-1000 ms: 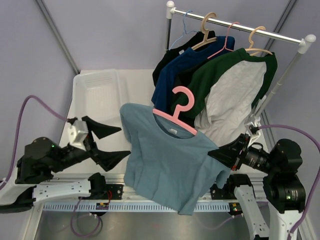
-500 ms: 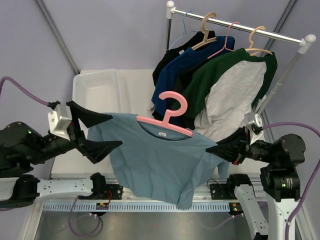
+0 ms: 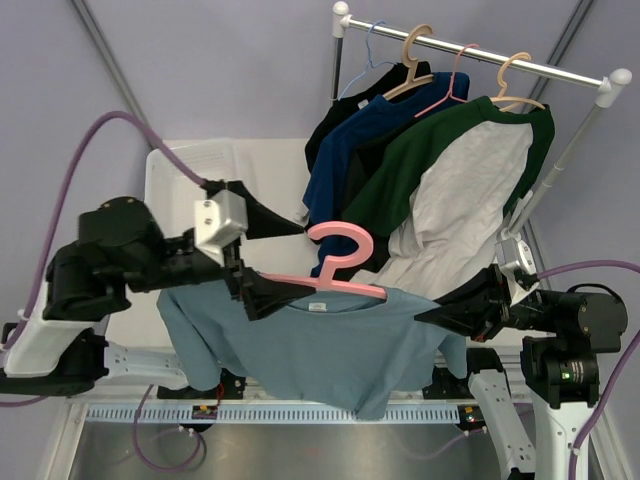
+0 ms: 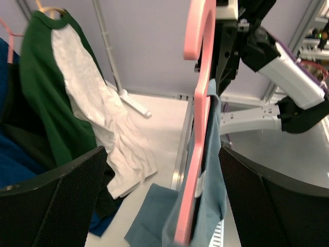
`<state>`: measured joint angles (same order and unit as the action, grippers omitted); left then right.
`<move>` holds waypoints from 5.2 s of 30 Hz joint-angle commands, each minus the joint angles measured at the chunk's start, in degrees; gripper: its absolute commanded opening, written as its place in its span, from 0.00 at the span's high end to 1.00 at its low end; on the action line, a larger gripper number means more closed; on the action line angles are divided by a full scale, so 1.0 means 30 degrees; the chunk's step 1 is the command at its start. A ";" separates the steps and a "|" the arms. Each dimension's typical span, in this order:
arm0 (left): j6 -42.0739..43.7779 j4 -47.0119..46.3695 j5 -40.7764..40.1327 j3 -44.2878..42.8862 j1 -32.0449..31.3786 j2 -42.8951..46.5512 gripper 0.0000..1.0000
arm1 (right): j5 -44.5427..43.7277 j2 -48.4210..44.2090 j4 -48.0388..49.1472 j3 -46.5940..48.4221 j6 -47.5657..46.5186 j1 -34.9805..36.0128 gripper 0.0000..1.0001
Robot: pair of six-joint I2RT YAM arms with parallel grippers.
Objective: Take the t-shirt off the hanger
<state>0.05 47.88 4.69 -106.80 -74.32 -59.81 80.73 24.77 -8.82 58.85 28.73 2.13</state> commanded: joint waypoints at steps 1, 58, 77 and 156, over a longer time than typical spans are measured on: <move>0.0510 -0.1191 0.1863 0.0033 0.0019 -0.0627 0.08 | -0.0336 0.0442 0.0861 0.0745 0.0560 0.0022 1.00; -0.2333 -0.7521 -0.0099 0.6979 0.0019 0.5378 1.00 | -0.1919 0.2288 0.8272 -0.3884 0.3725 0.0548 0.29; -0.1482 -0.5324 -0.4345 0.6127 0.0019 0.6868 1.00 | -0.7217 0.3867 0.3467 -0.4499 -0.0586 0.1604 1.00; -0.1629 -0.6877 0.0253 1.0084 -0.0010 0.4704 1.00 | -1.2677 1.3187 -1.3084 1.1880 -1.5055 1.6047 0.06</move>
<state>-4.95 30.11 4.95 -73.89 -74.35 -45.91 38.61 66.39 -46.65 94.08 -16.12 49.63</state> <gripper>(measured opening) 0.053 0.935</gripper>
